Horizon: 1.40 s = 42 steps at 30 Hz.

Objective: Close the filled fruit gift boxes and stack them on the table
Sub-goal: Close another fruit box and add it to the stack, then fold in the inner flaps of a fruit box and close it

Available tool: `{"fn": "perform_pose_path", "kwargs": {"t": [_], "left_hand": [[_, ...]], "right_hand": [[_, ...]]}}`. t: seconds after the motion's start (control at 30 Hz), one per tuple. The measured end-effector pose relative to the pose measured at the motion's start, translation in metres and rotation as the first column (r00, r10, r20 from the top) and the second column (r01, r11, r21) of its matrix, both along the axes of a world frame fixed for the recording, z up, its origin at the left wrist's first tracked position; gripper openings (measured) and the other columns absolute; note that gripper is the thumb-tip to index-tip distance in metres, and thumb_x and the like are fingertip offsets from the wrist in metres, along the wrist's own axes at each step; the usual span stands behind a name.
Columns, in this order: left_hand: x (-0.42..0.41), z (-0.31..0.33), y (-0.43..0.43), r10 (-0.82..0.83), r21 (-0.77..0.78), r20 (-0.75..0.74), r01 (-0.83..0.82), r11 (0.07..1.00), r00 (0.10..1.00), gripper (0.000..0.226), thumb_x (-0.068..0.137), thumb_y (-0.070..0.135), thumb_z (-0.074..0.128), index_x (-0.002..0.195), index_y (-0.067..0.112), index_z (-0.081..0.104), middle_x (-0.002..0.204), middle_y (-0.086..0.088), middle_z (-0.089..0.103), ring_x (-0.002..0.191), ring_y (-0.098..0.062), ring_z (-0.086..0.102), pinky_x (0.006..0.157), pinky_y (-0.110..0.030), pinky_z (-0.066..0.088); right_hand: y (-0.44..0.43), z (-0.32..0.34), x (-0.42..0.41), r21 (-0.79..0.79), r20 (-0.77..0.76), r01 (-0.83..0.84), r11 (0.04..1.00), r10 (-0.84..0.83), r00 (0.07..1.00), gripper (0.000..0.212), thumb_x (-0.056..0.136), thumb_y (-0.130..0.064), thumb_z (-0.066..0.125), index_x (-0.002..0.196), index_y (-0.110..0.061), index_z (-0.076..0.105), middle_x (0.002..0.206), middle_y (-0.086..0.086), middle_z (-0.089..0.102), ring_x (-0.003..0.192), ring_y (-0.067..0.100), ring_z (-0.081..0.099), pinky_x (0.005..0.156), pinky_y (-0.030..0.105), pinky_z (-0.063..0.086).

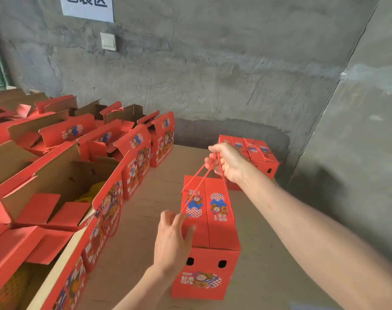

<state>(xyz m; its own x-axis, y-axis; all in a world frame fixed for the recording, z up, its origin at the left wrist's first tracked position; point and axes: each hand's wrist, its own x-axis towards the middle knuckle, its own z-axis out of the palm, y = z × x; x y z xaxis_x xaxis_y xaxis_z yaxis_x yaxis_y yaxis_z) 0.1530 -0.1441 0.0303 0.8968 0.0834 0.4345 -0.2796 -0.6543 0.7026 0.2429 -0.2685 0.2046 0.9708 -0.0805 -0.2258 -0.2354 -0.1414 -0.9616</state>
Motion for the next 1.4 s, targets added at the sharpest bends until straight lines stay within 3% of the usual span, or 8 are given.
{"fn": "perform_pose_path", "kwargs": {"t": [0.33,0.5,0.6,0.7,0.83,1.13,1.3,1.4], "left_hand": [[0.044,-0.04,0.007,-0.099,0.031,-0.135,0.104,0.994,0.986,0.047,0.09,0.015,0.061,0.136,0.013,0.049,0.15,-0.001,0.033,0.136,-0.012,0.036,0.104,-0.009,0.022],[0.045,-0.057,0.012,-0.126,-0.117,-0.055,0.119,0.986,0.991,0.039,0.079,0.003,0.072,0.117,0.006,0.063,0.126,0.017,0.048,0.093,0.004,0.06,0.087,-0.02,0.051],[0.04,-0.067,0.009,-0.059,-0.139,0.083,0.07,0.988,0.995,0.035,0.074,-0.012,0.071,0.101,0.009,0.068,0.1,0.016,0.055,0.089,0.015,0.055,0.08,-0.002,0.044],[0.048,-0.069,0.009,-0.049,-0.089,0.164,0.064,0.994,0.985,0.018,0.081,-0.003,0.066,0.095,0.008,0.07,0.09,0.011,0.059,0.087,0.019,0.054,0.076,-0.001,0.044],[0.077,-0.066,0.011,-0.035,-0.096,0.009,0.035,0.995,0.999,0.023,0.082,-0.002,0.067,0.103,0.005,0.07,0.094,0.005,0.063,0.084,-0.013,0.067,0.071,-0.029,0.055],[0.219,-0.031,-0.023,-0.131,0.314,-0.061,0.144,0.938,0.989,0.053,0.087,-0.008,0.046,0.139,0.001,0.042,0.148,-0.007,0.035,0.128,-0.024,0.046,0.102,-0.026,0.038],[0.252,-0.042,-0.016,-0.185,0.678,-0.131,0.225,0.7,0.974,0.082,0.034,0.01,0.088,0.112,-0.003,0.066,0.124,-0.012,0.061,0.105,-0.025,0.066,0.077,-0.037,0.056],[0.286,-0.034,-0.013,-0.076,0.742,-0.235,0.229,0.63,0.969,0.088,0.073,0.021,0.067,0.148,0.009,0.023,0.158,-0.001,0.013,0.143,-0.026,0.023,0.111,-0.048,0.027]], "right_hand": [[0.001,-0.041,0.047,-0.221,0.191,0.006,0.975,0.037,0.981,0.022,0.087,-0.005,0.053,0.065,-0.009,0.055,0.058,0.004,0.059,0.058,0.015,0.052,0.057,0.025,0.037],[-0.015,-0.12,-0.001,-0.874,0.225,0.008,0.486,0.391,0.893,0.039,0.094,-0.028,0.048,0.121,0.0,0.054,0.114,0.017,0.059,0.107,0.027,0.054,0.093,0.033,0.041],[-0.028,-0.186,-0.041,-0.948,0.076,-0.125,0.292,0.591,0.803,0.084,0.094,-0.018,0.042,0.143,-0.027,-0.025,0.159,0.009,-0.01,0.145,0.027,-0.015,0.115,0.033,-0.015],[-0.039,-0.205,-0.039,-0.969,0.016,-0.158,0.19,0.686,0.728,0.11,0.077,0.011,0.048,0.136,-0.042,-0.029,0.15,0.0,-0.033,0.132,0.028,-0.038,0.103,0.037,-0.029],[-0.028,-0.202,-0.012,-0.993,0.052,-0.025,0.114,0.624,0.78,0.111,0.042,-0.001,0.079,0.143,-0.029,0.04,0.147,0.014,0.04,0.131,0.039,0.041,0.106,0.047,0.035],[-0.026,-0.194,0.136,-0.959,0.116,0.024,0.281,0.317,0.941,0.083,0.089,0.001,0.045,0.15,-0.034,0.0,0.155,0.011,-0.023,0.141,0.041,-0.019,0.114,0.05,-0.009],[-0.018,-0.236,0.171,-0.977,0.212,0.204,0.065,0.394,0.894,0.075,0.065,-0.024,0.056,0.138,-0.017,0.038,0.137,0.023,0.048,0.124,0.045,0.047,0.105,0.062,0.023],[-0.019,-0.239,0.209,-0.975,0.216,0.216,0.045,0.39,0.895,0.084,0.056,-0.029,0.076,0.135,-0.021,0.05,0.132,0.02,0.055,0.121,0.042,0.051,0.097,0.057,0.042]]}}
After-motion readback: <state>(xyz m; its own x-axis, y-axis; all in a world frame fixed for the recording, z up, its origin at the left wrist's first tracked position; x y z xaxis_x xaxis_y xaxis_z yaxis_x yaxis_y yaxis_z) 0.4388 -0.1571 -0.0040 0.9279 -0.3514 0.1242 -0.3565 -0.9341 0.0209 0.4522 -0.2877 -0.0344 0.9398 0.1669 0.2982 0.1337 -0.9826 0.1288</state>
